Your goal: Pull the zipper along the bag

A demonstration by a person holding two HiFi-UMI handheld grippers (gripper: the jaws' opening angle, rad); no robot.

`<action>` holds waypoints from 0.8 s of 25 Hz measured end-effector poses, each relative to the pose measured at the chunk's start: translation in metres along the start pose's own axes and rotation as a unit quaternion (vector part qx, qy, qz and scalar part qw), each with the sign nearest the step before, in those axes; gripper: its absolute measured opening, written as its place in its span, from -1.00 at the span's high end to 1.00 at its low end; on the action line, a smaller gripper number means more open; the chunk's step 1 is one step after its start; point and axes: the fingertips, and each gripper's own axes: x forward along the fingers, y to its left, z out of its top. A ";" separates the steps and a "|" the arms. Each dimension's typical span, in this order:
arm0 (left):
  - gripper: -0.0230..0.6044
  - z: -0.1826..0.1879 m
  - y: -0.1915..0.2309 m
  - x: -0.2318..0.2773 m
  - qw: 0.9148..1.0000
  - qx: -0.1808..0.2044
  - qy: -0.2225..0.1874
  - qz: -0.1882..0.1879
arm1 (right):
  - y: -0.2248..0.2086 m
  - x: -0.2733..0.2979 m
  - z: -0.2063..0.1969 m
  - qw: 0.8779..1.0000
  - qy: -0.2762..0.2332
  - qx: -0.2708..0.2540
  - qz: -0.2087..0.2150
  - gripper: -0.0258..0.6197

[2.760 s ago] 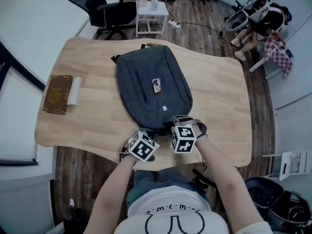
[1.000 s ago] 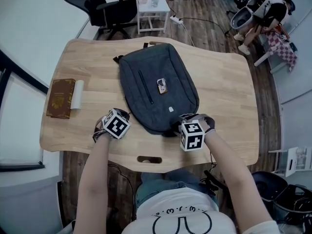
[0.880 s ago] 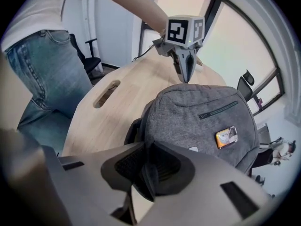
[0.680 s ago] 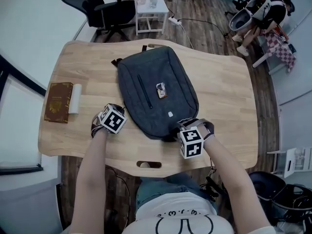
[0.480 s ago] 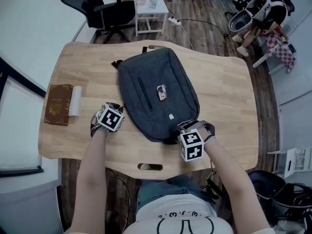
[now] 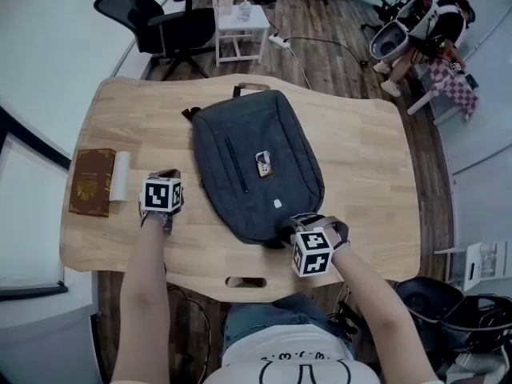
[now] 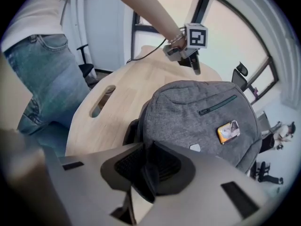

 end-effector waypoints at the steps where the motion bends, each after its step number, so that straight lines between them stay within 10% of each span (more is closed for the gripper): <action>1: 0.88 -0.001 -0.003 0.000 1.000 0.006 -0.005 -0.006 | -0.001 0.001 0.004 1.000 -0.008 0.011 -0.006 0.57; 15: 0.88 0.018 -0.027 -0.062 0.989 0.066 -0.133 -0.022 | -0.043 0.032 0.109 0.975 -0.088 0.157 -0.132 0.56; 20: 0.88 0.011 -0.020 -0.086 0.986 0.047 -0.158 -0.009 | -0.057 0.014 0.126 0.934 -0.166 0.272 -0.163 -0.14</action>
